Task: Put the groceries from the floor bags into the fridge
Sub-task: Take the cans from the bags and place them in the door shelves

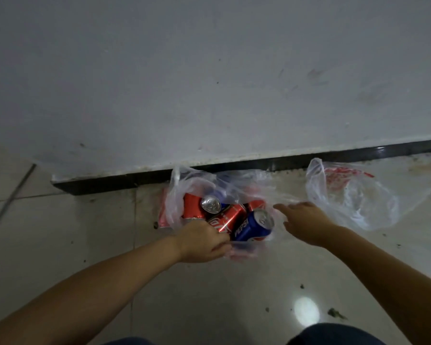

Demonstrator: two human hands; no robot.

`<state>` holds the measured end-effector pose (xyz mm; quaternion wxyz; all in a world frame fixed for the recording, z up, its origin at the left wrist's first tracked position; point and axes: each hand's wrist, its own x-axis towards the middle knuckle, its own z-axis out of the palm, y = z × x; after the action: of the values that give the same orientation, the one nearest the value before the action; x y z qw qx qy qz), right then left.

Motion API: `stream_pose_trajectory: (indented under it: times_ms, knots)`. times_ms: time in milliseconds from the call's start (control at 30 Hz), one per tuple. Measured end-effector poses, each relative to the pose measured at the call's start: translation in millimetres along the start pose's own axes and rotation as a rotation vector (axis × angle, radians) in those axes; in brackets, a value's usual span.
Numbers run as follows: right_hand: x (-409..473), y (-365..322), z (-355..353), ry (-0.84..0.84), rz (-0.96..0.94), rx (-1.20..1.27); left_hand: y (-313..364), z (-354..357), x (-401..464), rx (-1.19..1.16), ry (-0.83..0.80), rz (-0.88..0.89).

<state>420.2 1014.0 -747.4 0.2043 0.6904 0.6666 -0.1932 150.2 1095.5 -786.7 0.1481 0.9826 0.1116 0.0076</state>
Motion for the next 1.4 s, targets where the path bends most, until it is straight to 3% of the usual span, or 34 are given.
stream_pose_trajectory:
  times_ms: [67,200,300,367,467,533,700,833,967,1067,1167,1233,1400]
  knots:
    - [3.0,1.7,23.3,-0.07,0.023,0.029,-2.4,11.5,-4.4,0.039,0.023,0.047]
    - [11.6,-6.2,56.6,-0.087,0.037,0.254,-3.7,20.5,-13.0,0.026,-0.126,0.053]
    - [20.7,-7.3,50.6,-0.172,0.055,0.484,-12.8,13.0,-10.3,-0.173,-0.127,-0.309]
    - [28.9,2.2,36.8,-0.188,0.12,0.545,-24.3,5.6,-4.8,-0.278,-0.009,-0.528]
    - [40.1,18.4,10.9,-0.052,0.197,0.561,-42.2,-11.1,9.8,-0.24,0.187,-0.67]
    - [46.1,19.7,-8.0,0.046,0.167,0.527,-51.5,-19.7,25.2,-0.229,0.198,-0.712]
    - [59.0,-9.1,-37.2,0.071,-0.121,0.491,-61.5,-27.8,61.5,-0.318,-0.052,-0.776]
    - [70.6,-24.6,-22.3,-0.075,0.044,0.703,-58.4,-22.4,79.2,-0.329,-0.265,-0.827]
    - [61.2,-20.8,-8.3,0.12,0.075,0.623,-40.7,-16.6,92.0,-0.173,-0.381,-0.859]
    - [31.5,-27.5,-17.0,0.329,-0.067,0.532,-35.1,-11.7,89.4,-0.238,-0.272,-0.919]
    - [10.9,-41.4,-11.0,0.137,-0.245,0.371,-28.0,-4.1,76.1,-0.204,-0.167,-0.869]
    - [13.2,-43.6,-0.8,-0.013,-0.205,0.377,-26.0,-3.5,66.8,-0.202,-0.112,-0.839]
    - [24.2,-49.3,2.2,-0.096,-0.151,0.489,-37.3,-22.4,53.1,-0.343,0.032,-0.883]
